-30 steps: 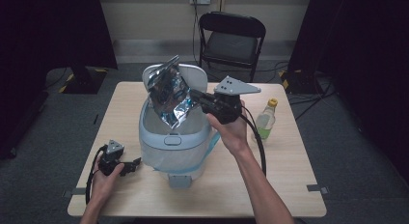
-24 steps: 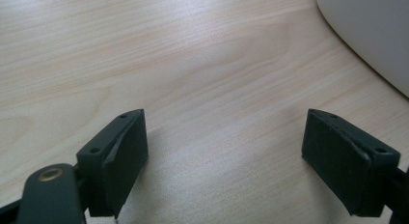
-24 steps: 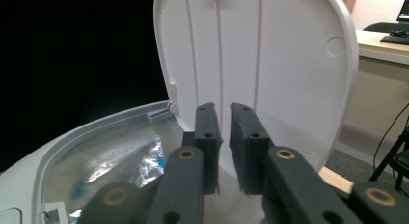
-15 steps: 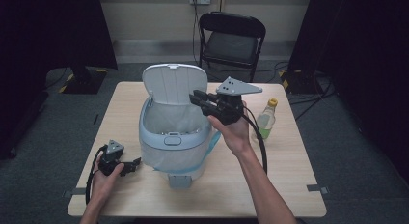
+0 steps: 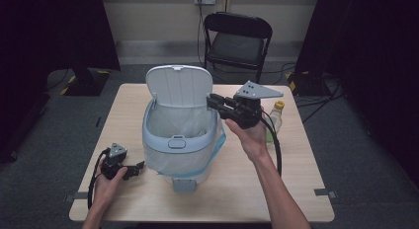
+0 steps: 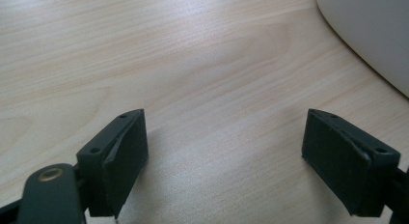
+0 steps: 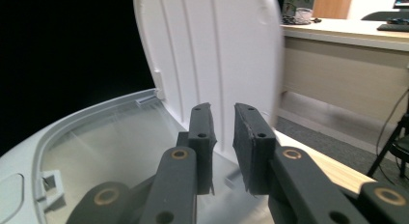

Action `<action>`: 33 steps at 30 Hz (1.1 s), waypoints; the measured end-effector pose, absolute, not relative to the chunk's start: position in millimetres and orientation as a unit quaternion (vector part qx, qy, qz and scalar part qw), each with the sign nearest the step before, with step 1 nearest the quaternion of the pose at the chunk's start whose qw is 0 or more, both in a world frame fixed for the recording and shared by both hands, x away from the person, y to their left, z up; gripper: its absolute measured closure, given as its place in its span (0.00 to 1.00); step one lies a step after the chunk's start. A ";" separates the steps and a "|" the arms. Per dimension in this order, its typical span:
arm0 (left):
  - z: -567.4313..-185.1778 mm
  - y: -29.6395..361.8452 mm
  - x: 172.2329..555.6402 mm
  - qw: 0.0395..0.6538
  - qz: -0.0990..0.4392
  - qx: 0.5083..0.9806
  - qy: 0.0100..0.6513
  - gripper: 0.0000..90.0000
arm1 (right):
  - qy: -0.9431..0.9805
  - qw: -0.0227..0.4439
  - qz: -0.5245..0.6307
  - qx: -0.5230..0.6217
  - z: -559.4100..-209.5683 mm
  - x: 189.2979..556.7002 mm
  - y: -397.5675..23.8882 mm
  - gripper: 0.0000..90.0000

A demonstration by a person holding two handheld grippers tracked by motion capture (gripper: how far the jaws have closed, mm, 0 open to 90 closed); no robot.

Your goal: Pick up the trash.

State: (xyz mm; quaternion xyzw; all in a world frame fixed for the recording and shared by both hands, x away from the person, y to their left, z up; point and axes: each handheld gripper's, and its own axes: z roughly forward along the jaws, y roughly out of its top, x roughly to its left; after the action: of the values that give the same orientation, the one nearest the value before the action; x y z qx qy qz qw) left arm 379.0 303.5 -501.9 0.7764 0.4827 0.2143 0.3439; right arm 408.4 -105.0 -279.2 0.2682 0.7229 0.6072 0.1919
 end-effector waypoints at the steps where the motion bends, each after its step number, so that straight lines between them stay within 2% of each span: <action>1: -501.9 303.5 379.0 0.344 0.214 0.776 0.483 0.18 | 0.721 0.192 0.608 0.272 -279.7 408.2 -108.3 0.86; 21: -501.9 303.5 379.0 0.344 0.214 0.776 0.483 0.18 | 0.712 0.209 0.578 0.339 -318.6 400.4 -163.3 0.80; 33: -501.8 303.7 379.0 0.343 0.214 0.777 0.482 0.18 | 0.714 0.224 0.538 0.387 -356.2 396.6 -184.0 0.60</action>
State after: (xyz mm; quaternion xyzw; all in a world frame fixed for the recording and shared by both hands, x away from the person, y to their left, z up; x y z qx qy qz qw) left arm 379.0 303.7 -501.8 0.7770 0.4824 0.2141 0.3431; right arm 396.6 -184.0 -356.2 0.3871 0.7141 0.5384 0.2243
